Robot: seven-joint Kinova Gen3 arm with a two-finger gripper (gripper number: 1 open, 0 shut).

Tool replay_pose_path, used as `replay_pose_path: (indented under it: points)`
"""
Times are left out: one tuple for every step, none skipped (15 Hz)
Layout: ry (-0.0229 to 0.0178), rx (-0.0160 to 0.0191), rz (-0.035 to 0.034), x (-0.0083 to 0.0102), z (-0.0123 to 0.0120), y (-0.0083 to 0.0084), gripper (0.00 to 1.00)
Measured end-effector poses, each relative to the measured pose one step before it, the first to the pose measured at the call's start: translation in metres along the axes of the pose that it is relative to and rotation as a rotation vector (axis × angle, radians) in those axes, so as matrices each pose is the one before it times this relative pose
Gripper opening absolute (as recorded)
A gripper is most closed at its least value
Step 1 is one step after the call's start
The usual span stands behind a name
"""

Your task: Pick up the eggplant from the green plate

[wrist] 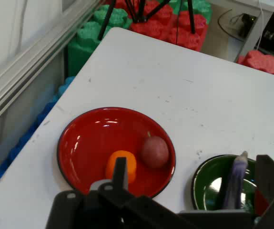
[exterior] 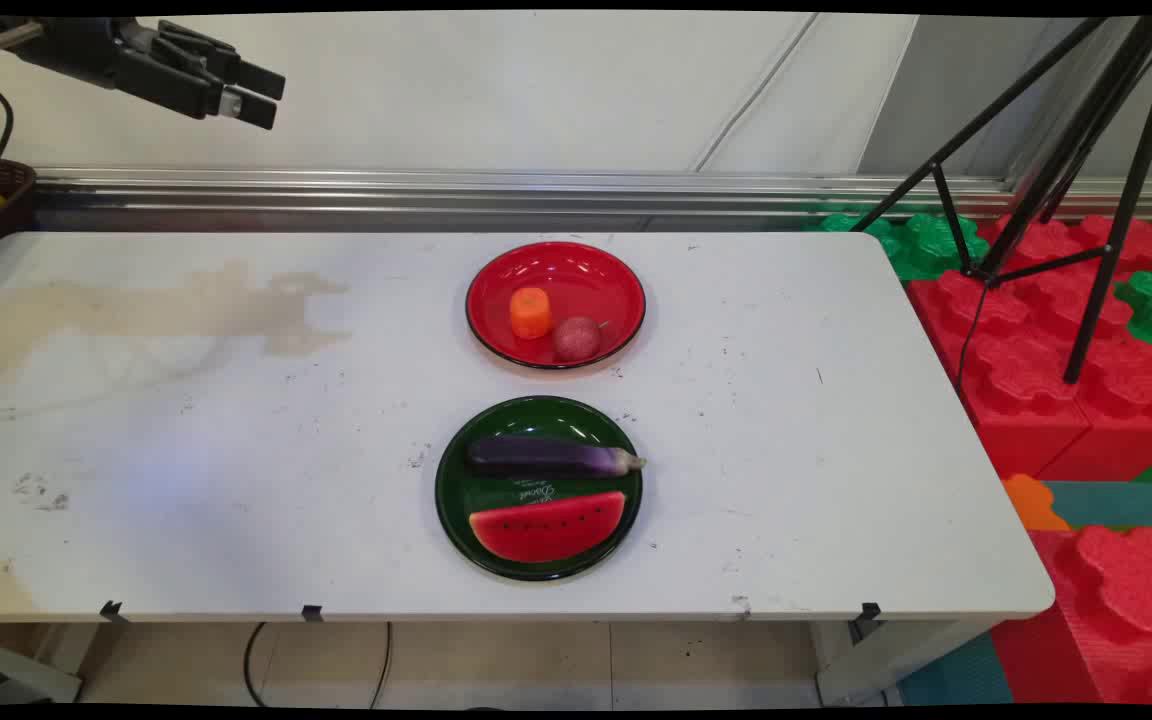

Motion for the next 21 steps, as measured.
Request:
replay_pose_path:
  points:
    - [-0.00174, -0.00594, 0.00119, 0.00043, 0.00175, 0.00218, 1.0]
    - [-0.00093, -0.00379, 0.00079, 0.00036, 0.00122, 0.00162, 1.0]
    - [-0.00226, -0.00695, 0.0018, 0.00111, 0.00311, 0.00286, 1.0]
    - [-0.00376, -0.0088, 0.00125, 0.00125, 0.00461, 0.00328, 1.0]
    - [-0.00506, -0.009, 0.00233, 0.00108, 0.00516, 0.00379, 1.0]
    - [-0.00554, -0.00954, 0.00308, 0.00118, 0.00576, 0.00343, 1.0]
    - [-0.00438, -0.00628, 0.00274, 0.00075, 0.00404, 0.00219, 1.0]
    - [-0.01015, -0.01121, 0.00533, 0.00068, 0.00683, 0.00361, 1.0]
    - [-0.01238, -0.01192, 0.00678, 0.00073, 0.00851, 0.00387, 1.0]
    - [-0.00812, -0.00633, 0.00429, 0.00026, 0.00533, 0.00227, 1.0]
    - [-0.01171, -0.00842, 0.0067, 0.00029, 0.00811, 0.00316, 1.0]
    - [-0.01523, -0.00977, 0.00866, 0.00013, 0.01026, 0.00358, 1.0]
    - [-0.01746, -0.01029, 0.00719, -0.00063, 0.01107, 0.00356, 1.0]
    - [-0.01503, -0.00799, 0.00559, -0.00087, 0.00952, 0.00269, 1.0]
    - [-0.01149, -0.005, 0.00442, -0.00084, 0.0067, 0.0019, 1.0]
    - [-0.01671, -0.00733, 0.00654, -0.00147, 0.00996, 0.00267, 1.0]
    - [-0.0118, -0.00509, 0.00549, -0.00097, 0.00687, 0.00177, 1.0]
    - [-0.01768, -0.0069, 0.00888, -0.00148, 0.01015, 0.00232, 1.0]
    - [-0.02185, -0.00732, 0.01241, -0.00173, 0.01189, 0.00245, 1.0]
    - [-0.02254, -0.00579, 0.0125, -0.00179, 0.01201, 0.00217, 1.0]
    - [-0.01968, -0.00388, 0.01032, -0.00149, 0.01059, 0.00159, 1.0]
